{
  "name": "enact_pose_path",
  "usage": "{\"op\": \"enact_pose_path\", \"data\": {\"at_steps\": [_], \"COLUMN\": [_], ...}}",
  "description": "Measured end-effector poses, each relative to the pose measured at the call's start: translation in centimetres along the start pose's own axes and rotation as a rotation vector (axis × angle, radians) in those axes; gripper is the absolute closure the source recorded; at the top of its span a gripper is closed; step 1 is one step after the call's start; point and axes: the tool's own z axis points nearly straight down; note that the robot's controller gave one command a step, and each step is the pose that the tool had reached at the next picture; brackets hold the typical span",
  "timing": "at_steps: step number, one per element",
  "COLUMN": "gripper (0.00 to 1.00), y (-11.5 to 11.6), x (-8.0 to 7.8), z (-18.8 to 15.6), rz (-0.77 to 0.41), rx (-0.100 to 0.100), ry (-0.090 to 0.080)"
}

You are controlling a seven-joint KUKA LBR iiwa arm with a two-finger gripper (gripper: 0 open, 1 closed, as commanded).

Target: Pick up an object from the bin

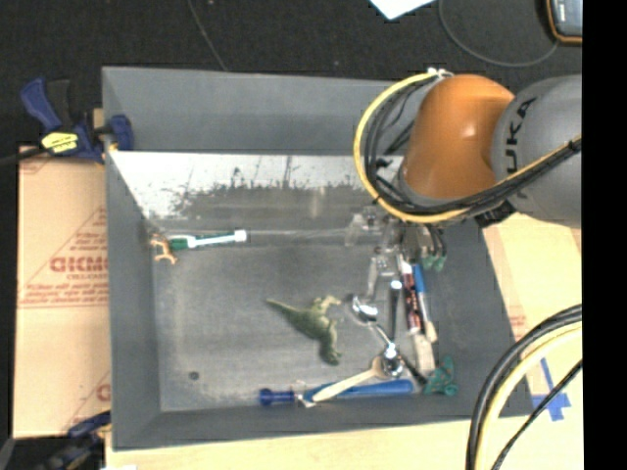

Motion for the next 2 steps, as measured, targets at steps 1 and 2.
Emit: {"op": "enact_pose_path", "data": {"at_steps": [1, 2], "gripper": [0.00, 0.00], "y": [0.0, 3.8], "x": [-0.2, 3.1], "z": [-0.5, 10.5], "rz": [-0.001, 0.104], "rx": [0.001, 0.000], "ry": [-0.008, -0.001]}}
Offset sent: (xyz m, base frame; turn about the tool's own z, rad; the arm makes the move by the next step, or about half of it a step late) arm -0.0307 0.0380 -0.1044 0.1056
